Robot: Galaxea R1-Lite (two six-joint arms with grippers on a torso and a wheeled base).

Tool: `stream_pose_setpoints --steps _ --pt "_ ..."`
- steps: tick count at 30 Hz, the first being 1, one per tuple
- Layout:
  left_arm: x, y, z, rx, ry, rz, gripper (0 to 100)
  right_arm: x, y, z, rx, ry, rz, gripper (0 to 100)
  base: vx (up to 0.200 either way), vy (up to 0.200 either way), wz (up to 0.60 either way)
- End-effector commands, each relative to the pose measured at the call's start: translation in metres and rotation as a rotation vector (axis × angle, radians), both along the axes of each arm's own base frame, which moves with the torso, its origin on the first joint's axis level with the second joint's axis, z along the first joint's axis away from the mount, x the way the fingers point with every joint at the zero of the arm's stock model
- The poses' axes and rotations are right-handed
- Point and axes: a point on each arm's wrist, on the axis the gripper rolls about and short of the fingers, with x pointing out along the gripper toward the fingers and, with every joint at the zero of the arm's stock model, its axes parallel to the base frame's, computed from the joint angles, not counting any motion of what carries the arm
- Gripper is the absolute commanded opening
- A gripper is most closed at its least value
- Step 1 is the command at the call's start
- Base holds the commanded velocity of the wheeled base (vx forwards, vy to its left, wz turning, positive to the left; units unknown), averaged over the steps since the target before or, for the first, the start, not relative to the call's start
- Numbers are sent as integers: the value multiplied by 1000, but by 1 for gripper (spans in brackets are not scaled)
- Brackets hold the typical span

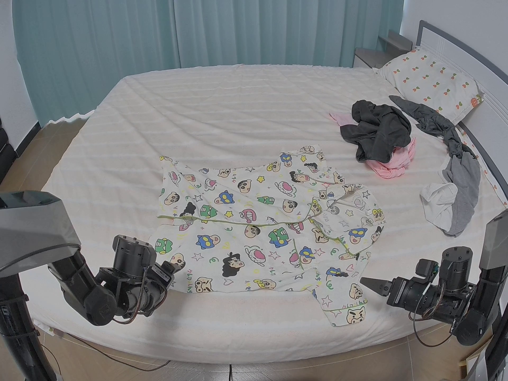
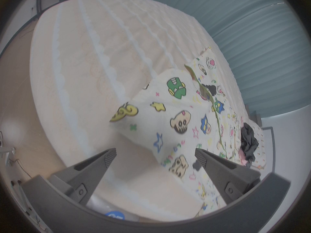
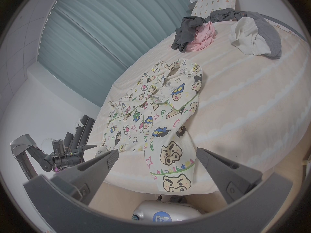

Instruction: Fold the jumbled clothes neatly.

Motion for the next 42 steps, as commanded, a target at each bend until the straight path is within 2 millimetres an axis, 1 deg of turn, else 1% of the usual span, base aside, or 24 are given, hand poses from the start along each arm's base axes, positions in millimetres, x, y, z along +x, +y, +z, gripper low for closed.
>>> stream_pose_setpoints --steps 1,8,9,17,18,28,33,34,36,42 --pt "13 -3 -19 7 4 27 100 -4 1 -1 -1 7 10 100 0 0 0" --pt "20 2 -14 -30 -63 79 100 -4 2 -1 -1 7 13 100 0 0 0" --pt "21 3 -13 -23 -79 109 100 -5 3 -1 -1 7 20 100 0 0 0" --pt "17 2 -15 -7 -76 112 100 -5 4 -1 -2 9 24 100 0 0 0" --pt "15 3 -16 -3 -69 111 0 -5 4 -1 -2 9 24 100 0 0 0" --pt "9 5 -18 4 -81 118 0 -5 4 -5 -5 26 24 100 0 0 0" --pt "4 8 -17 20 -144 126 0 -4 4 -8 -4 42 21 100 0 0 0" --pt "1 10 -15 72 -182 121 0 -5 4 -12 -13 68 16 100 0 0 0" --pt "-2 12 -13 110 -223 134 0 -5 4 -17 -29 101 17 100 0 0 0" --pt "-9 16 -10 138 -272 134 0 -4 4 -34 -54 159 19 100 0 0 0"
